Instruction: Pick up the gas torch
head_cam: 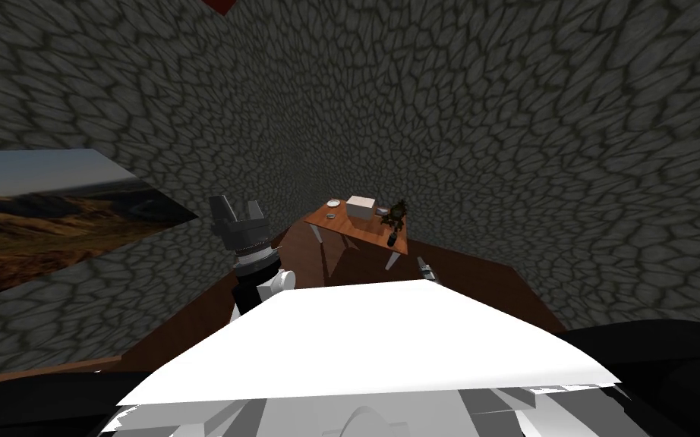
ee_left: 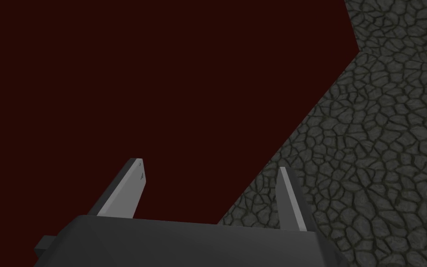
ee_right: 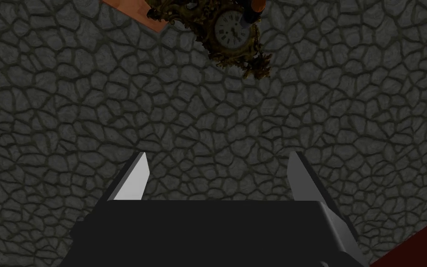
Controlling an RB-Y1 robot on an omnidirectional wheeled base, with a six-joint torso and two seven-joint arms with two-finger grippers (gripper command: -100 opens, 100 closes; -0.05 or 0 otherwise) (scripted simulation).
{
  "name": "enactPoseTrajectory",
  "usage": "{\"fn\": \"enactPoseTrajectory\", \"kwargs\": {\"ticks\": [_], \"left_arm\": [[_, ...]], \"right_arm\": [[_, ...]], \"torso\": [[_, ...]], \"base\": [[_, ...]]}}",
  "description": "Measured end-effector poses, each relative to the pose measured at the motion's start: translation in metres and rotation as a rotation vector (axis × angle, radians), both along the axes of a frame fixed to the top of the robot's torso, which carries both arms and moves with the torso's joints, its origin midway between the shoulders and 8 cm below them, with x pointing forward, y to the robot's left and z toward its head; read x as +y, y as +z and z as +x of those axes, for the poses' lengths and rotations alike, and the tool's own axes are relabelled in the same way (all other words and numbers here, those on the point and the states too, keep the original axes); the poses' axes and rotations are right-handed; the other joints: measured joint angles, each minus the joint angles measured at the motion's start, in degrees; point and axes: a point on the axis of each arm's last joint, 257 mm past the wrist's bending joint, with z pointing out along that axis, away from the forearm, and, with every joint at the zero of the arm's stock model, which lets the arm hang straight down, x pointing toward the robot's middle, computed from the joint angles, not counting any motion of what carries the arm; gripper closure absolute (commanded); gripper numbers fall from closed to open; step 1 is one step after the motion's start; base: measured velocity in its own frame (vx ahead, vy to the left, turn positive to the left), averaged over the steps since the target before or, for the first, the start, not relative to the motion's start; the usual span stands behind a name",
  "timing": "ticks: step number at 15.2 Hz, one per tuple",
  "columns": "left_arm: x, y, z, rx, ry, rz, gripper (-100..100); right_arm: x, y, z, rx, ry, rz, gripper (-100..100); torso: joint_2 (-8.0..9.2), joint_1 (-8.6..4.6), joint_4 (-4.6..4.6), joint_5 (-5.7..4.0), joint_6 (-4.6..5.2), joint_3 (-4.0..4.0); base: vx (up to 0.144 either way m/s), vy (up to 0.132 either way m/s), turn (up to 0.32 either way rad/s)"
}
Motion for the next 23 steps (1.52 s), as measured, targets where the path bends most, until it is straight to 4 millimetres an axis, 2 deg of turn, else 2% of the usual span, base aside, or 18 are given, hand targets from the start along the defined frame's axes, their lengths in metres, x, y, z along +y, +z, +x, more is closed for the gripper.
{"fn": "enactPoseTrajectory", "kwargs": {"ticks": [14,23], "left_arm": [[0.0,0.0,0.0,0.0,0.0,0.0,0],[0.0,0.0,0.0,0.0,0.0,0.0,0]], "right_arm": [[-0.046,-0.051,-0.042,0.179,-0.104,-0.182,-100],[-0.066,-0.07,-0.063,0.278,-0.148,-0.283,-100]], "torso": [[-0.12,-0.25,-0.01,-0.05,-0.02,-0.06],[-0.02,-0.35,0.0,-0.08,0.0,-0.01]], "base": [[0.104,0.067,0.036],[0.102,0.033,0.03]]}}
